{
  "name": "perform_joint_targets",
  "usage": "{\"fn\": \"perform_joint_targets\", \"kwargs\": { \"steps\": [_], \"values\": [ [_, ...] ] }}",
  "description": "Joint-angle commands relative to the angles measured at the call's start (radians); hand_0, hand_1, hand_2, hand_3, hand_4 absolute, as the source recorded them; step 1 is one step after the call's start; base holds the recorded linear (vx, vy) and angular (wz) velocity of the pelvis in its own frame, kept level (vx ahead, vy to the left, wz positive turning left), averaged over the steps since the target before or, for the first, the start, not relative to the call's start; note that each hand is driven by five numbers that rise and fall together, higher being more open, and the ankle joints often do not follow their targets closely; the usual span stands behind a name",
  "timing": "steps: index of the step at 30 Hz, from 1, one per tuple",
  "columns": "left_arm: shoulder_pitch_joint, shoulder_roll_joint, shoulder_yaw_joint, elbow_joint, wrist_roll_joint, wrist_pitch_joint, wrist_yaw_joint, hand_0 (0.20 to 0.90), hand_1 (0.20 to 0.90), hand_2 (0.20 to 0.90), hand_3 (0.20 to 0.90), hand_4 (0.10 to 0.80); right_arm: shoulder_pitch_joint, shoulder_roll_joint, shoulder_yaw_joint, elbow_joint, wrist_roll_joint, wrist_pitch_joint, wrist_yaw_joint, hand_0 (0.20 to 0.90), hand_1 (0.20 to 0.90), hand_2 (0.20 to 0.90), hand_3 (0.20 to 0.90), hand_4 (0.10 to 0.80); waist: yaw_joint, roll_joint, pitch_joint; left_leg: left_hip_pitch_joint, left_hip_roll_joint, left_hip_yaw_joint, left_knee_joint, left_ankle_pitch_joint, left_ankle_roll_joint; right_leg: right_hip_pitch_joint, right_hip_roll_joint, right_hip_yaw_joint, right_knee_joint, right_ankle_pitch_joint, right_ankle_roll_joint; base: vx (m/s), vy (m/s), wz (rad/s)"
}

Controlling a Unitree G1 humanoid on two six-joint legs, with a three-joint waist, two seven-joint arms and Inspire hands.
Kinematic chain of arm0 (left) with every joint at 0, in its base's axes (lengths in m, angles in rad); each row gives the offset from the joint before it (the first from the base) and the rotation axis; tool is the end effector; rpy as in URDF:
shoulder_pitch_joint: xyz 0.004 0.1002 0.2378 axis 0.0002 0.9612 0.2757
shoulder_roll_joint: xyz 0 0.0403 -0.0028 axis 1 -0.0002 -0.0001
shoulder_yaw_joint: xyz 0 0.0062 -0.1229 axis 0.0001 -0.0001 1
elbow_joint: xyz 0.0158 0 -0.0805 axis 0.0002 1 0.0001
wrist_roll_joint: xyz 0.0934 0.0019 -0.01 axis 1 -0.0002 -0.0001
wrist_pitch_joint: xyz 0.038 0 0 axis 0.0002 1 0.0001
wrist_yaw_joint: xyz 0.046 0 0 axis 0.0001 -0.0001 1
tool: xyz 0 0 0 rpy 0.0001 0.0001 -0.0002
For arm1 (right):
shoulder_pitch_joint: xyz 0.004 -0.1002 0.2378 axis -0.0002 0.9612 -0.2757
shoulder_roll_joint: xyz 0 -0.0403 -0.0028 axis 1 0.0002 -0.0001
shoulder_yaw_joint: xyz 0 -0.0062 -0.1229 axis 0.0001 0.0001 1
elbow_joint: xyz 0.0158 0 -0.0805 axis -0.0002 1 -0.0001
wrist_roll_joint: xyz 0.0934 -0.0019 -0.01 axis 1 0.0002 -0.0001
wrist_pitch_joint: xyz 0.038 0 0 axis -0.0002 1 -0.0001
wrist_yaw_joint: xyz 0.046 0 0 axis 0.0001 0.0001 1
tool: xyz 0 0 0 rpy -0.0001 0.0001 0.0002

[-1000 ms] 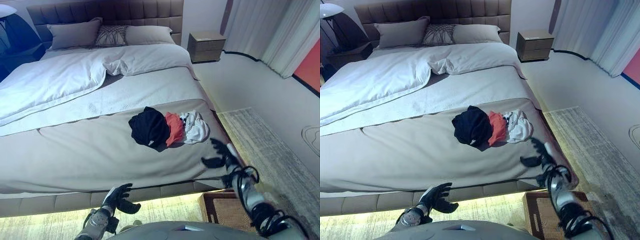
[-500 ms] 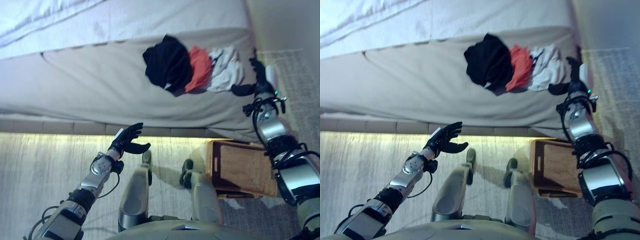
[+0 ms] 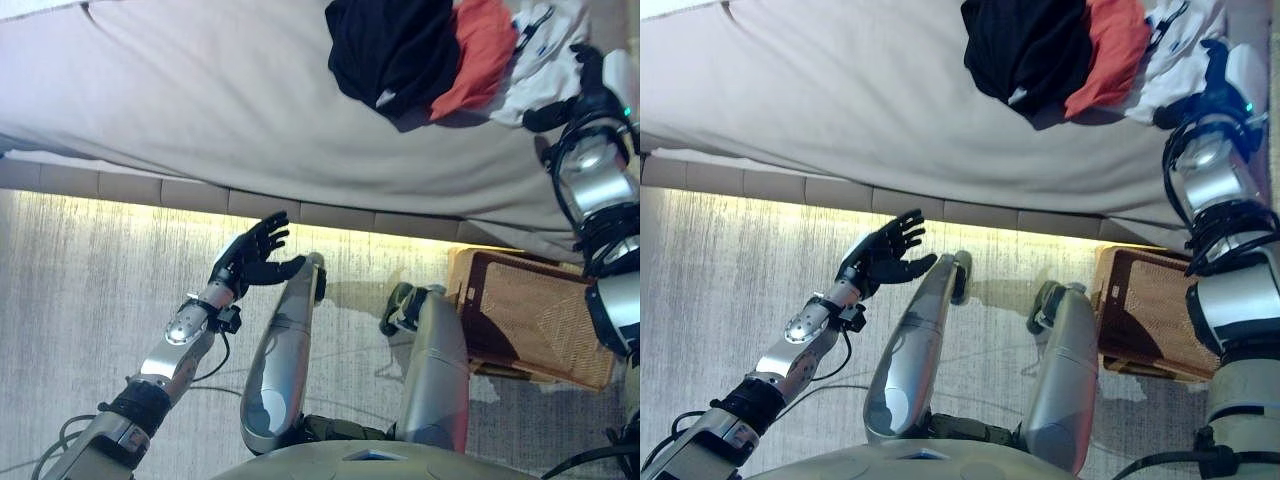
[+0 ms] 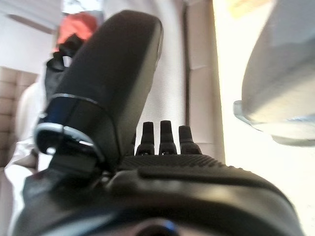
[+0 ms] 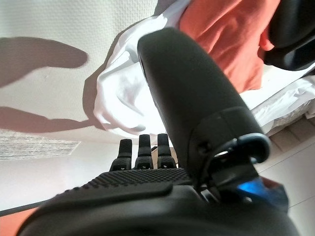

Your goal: Pick up the clothes from the bed and place them into the basket

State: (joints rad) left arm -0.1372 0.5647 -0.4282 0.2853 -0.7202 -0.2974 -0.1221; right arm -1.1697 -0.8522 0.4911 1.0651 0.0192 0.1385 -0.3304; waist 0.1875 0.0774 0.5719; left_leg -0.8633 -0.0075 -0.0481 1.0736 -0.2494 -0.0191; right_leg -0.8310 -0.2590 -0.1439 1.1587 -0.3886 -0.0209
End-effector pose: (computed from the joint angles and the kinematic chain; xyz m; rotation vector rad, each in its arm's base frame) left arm 0.2118 0.2174 0.0143 -0.1038 0.0481 -0.3223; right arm 0.3470 -0.3173 0.2366 -0.9316 -0.0281 -0.6735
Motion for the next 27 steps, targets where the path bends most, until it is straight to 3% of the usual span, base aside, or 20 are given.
{"fn": "perform_joint_targets", "kwargs": {
  "steps": [1,10,17,18,19,20,27],
  "values": [
    [0.040,0.032,0.019,-0.145,-0.094,-0.136,-0.030,0.900,0.900,0.900,0.900,0.800,-0.180,-0.134,0.083,0.026,0.006,-0.012,-0.029,0.900,0.900,0.900,0.900,0.800,0.018,0.036,-0.052,-0.022,-0.037,0.004,0.060,-0.111,0.070,-0.014,0.036,-0.032,0.017,-0.007,-0.037,-0.020,-0.025,0.16],
    [0.084,0.064,0.074,-0.271,-0.188,-0.178,-0.031,0.900,0.900,0.900,0.900,0.800,-0.343,-0.170,0.202,0.147,-0.036,0.085,0.045,0.900,0.900,0.900,0.900,0.800,0.056,0.059,-0.052,-0.178,-0.060,-0.002,0.160,-0.097,0.080,-0.162,0.022,-0.036,0.146,-0.025,-0.038,-0.008,-0.033,0.06],
    [0.108,0.091,0.106,-0.332,-0.185,-0.186,-0.029,0.900,0.900,0.900,0.900,0.800,-0.403,-0.187,0.274,0.184,-0.028,0.151,0.106,0.900,0.900,0.900,0.900,0.800,0.074,0.056,-0.052,-0.225,-0.054,-0.001,0.187,-0.083,0.079,-0.202,0.008,-0.051,0.185,-0.026,-0.036,0.010,-0.065,0.06],
    [0.109,0.094,0.110,-0.339,-0.189,-0.187,-0.026,0.900,0.900,0.900,0.900,0.800,-0.411,-0.188,0.277,0.189,-0.011,0.146,0.113,0.780,0.780,0.780,0.760,0.660,0.076,0.057,-0.052,-0.230,-0.055,-0.002,0.191,-0.081,0.077,-0.206,0.007,-0.053,0.189,-0.027,-0.035,-0.005,-0.050,0.09],
    [0.109,0.097,0.113,-0.344,-0.189,-0.187,-0.025,0.900,0.900,0.900,0.900,0.800,-0.415,-0.188,0.277,0.191,0.000,0.143,0.112,0.568,0.568,0.568,0.513,0.413,0.078,0.058,-0.052,-0.238,-0.055,-0.003,0.197,-0.082,0.076,-0.212,0.005,-0.055,0.194,-0.028,-0.035,-0.005,-0.044,0.07],
    [0.110,0.099,0.116,-0.351,-0.186,-0.186,-0.023,0.900,0.900,0.900,0.900,0.800,-0.420,-0.187,0.279,0.193,0.037,0.132,0.110,0.300,0.300,0.300,0.200,0.100,0.080,0.058,-0.052,-0.242,-0.055,-0.003,0.200,-0.083,0.076,-0.215,0.005,-0.055,0.196,-0.029,-0.035,-0.007,-0.041,0.04],
    [0.126,0.107,0.144,-0.367,-0.187,-0.164,-0.027,0.900,0.900,0.900,0.900,0.800,-0.412,-0.194,0.209,0.183,0.163,0.055,0.085,0.300,0.300,0.300,0.200,0.100,0.080,0.047,-0.052,-0.211,-0.047,-0.006,0.204,-0.089,0.074,-0.182,0.008,-0.064,0.195,-0.033,-0.031,0.022,-0.020,0.02]
  ]
}}
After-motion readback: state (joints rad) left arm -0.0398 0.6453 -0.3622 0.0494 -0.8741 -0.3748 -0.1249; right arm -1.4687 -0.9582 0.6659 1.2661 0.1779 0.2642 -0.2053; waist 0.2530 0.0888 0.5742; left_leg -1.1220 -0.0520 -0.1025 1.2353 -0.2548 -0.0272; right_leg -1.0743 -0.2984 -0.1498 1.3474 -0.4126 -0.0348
